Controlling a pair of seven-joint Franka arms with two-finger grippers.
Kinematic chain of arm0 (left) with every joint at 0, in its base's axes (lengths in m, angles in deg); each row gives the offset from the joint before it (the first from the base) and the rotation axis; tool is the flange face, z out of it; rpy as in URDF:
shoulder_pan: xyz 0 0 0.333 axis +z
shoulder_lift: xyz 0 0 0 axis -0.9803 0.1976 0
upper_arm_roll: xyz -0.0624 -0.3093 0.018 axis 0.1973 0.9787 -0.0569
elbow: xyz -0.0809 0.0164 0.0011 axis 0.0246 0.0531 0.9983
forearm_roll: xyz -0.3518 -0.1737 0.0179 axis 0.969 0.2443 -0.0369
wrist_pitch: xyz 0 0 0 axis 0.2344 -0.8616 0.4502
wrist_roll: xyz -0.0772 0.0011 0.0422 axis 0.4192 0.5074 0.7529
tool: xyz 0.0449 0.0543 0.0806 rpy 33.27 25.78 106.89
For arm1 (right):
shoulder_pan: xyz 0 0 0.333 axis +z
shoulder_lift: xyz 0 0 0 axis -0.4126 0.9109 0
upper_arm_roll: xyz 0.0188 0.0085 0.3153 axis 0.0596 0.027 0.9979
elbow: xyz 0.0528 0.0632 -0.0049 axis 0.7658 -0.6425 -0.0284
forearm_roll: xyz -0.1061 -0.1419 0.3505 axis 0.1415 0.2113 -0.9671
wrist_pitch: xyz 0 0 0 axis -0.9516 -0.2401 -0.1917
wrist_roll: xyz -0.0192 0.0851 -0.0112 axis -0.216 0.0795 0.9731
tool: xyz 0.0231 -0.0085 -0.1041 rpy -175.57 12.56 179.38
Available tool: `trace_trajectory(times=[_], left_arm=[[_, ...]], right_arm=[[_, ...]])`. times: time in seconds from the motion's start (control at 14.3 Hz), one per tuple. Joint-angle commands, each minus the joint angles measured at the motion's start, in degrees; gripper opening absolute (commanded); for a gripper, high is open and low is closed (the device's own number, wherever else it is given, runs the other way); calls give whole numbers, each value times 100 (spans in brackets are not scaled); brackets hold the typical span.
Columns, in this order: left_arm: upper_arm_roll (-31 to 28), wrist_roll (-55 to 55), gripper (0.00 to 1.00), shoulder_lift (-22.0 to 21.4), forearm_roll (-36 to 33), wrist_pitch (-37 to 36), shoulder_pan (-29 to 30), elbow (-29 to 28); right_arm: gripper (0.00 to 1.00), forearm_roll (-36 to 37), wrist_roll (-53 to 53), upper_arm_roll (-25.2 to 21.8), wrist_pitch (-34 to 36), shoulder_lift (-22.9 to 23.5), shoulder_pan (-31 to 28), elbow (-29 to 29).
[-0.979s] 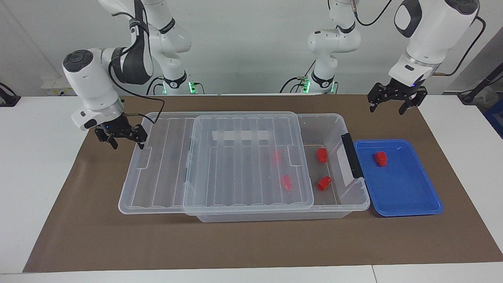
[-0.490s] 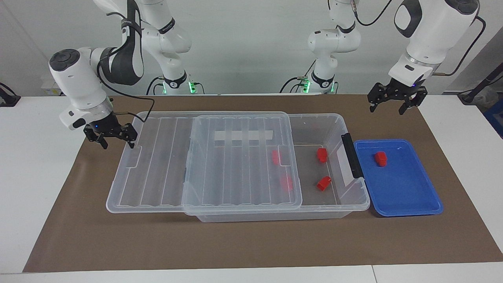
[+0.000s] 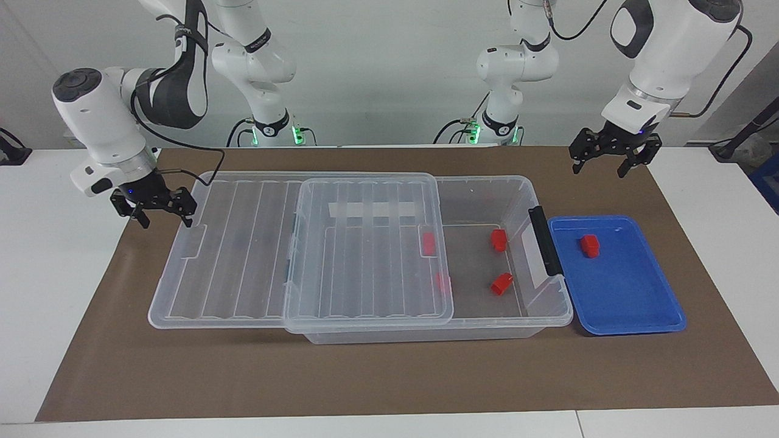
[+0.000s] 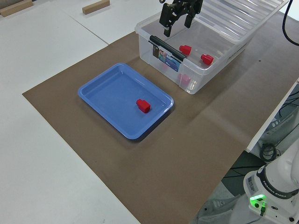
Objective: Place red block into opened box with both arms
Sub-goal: 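Withdraw the right gripper while the left gripper reaches the red block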
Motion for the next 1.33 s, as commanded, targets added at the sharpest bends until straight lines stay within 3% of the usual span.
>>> trace_trajectory(times=[0.0, 0.28, 0.56, 0.84, 1.12, 1.26], left_arm=[[-51, 6, 100, -104, 81, 7, -2, -126], [-77, -73, 100, -122, -94, 198, 296, -231], [-69, 442, 100, 18, -104, 1611, 876, -1169], [-69, 533, 100, 598, -104, 2658, 1079, -1620], [-69, -45, 100, 906, -104, 3712, 1141, -2339], [-69, -47, 100, 1195, -104, 3917, 1150, -2429]], right_arm=[[100, 79, -481, 63, 514, -15, 72, 457], [100, 88, -1536, 63, 1182, -33, 607, 984], [100, 106, -2127, 72, 1824, 81, 775, 1748], [100, 535, -2154, 72, 2448, 405, 767, 2601], [100, 475, -2154, 89, 2494, 433, 758, 2656], [100, 466, -2145, 89, 2493, 450, 714, 2638]])
